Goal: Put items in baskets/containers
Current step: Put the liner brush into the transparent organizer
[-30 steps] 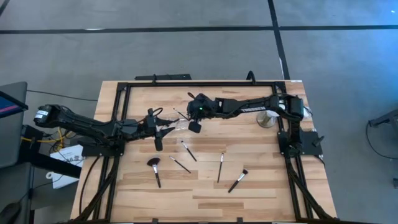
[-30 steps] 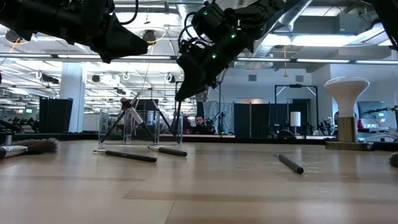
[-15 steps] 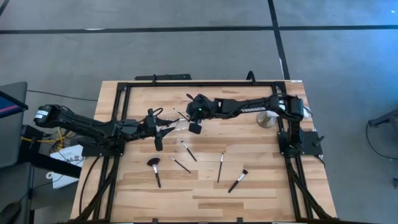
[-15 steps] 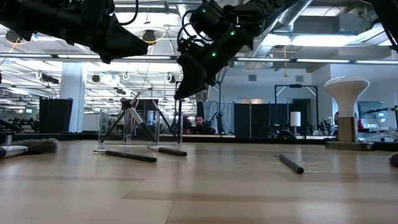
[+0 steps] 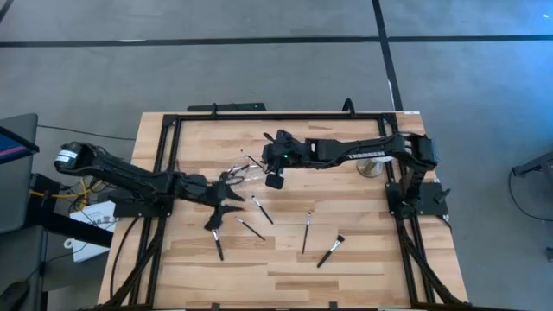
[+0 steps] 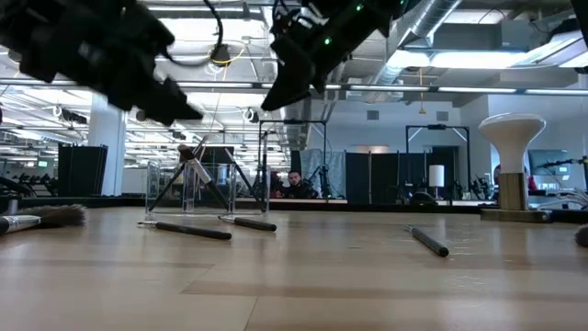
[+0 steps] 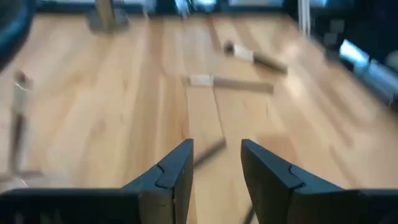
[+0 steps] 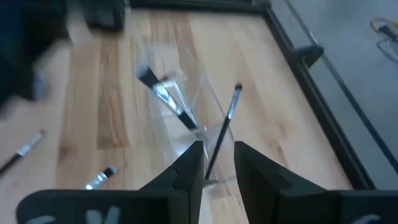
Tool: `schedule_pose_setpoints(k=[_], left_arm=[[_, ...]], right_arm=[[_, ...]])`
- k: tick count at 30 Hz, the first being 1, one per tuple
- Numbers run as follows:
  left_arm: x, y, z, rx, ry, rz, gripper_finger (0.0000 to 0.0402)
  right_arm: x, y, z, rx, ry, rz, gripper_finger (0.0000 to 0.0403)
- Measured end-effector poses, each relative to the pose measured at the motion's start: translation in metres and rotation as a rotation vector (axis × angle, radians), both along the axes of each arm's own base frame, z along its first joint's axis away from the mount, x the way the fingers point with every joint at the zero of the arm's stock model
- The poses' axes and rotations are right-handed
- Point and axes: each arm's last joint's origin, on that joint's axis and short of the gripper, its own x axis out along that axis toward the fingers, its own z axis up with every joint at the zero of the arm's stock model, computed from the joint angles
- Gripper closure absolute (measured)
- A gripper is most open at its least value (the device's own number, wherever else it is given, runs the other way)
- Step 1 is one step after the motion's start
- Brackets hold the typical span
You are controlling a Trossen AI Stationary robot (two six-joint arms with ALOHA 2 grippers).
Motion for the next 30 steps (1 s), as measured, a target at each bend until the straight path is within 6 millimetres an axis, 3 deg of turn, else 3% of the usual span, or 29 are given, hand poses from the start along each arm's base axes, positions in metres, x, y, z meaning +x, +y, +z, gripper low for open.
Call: schedule_pose_setpoints(k=[4,14,22,30], left_arm=[[0.011,-0.003,-0.023,0.010,0.073,-0.016,0.0270],[0.024,-0.014,-0.063,-0.100,0.180,-0.137,0.0270],[0.023,-0.019,-0.083,-0.081,0.267,-0.140,0.0270],[0.025,-0.018,-0.090,-0.032,0.277,-0.131,0.0283]], right_arm=[[-0.003,0.010,0.010,-0.002,-0.025,0.024,0.0321],[-0.003,0.017,0.011,-0.001,-0.029,0.041,0.0321],[-0.003,0.019,0.011,0.000,-0.029,0.047,0.0321],[-0.003,0.019,0.010,0.001,-0.019,0.047,0.0321]])
